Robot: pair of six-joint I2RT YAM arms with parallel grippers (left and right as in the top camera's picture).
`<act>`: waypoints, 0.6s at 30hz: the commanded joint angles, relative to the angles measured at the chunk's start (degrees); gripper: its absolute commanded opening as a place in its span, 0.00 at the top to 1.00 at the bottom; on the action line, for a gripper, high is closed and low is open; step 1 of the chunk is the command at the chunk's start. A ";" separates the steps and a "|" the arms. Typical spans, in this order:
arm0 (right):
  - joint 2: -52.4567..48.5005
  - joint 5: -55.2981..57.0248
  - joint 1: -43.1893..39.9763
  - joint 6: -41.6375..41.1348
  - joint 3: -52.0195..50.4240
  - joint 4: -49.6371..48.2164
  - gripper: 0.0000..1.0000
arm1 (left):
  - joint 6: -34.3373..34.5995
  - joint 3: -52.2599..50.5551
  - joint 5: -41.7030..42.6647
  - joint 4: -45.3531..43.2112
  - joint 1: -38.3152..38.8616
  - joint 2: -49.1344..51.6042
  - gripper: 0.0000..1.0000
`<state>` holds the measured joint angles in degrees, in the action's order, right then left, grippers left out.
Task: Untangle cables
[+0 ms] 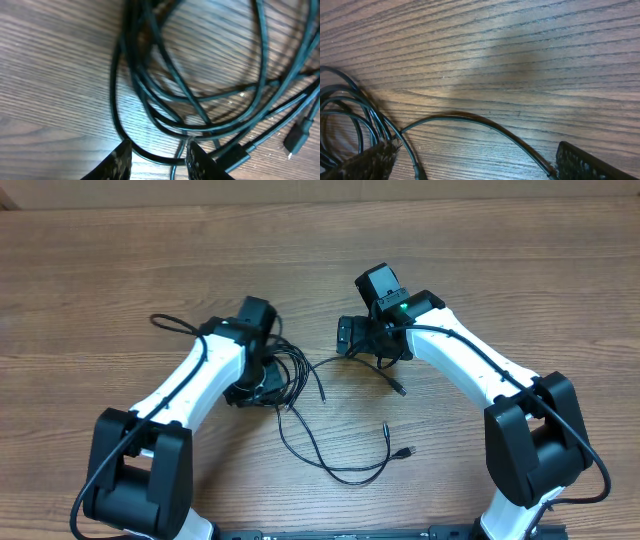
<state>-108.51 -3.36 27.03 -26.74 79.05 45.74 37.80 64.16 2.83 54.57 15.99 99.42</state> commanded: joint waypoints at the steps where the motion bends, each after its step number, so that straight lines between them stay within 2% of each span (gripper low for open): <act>1: 1.84 0.76 -0.20 -0.02 -0.35 -0.24 0.00 | 2.43 -1.55 6.80 -0.37 -3.48 -0.09 0.63; 3: 1.84 0.76 -0.20 -0.02 -0.35 -0.24 0.00 | 3.63 -3.08 10.45 -0.81 -4.59 -0.09 0.62; 8: 1.84 0.76 -0.20 -0.02 -0.35 -0.24 0.00 | 9.94 -8.17 11.21 -5.55 -4.83 -0.09 0.62; 10: 1.84 0.76 -0.20 -0.02 -0.35 -0.24 0.00 | 12.68 -10.16 11.21 -8.83 -4.83 -0.09 0.67; 13: 1.84 0.76 -0.20 -0.02 -0.35 -0.24 0.00 | 14.32 -11.47 11.15 -11.08 -4.83 -0.09 0.84; 18: 1.84 0.76 -0.20 -0.02 -0.35 -0.24 0.00 | 10.23 -11.17 8.00 -10.84 -4.83 -0.09 0.90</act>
<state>-108.51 -3.36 27.03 -26.79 79.05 45.71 49.41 53.60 13.26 43.44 11.14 99.42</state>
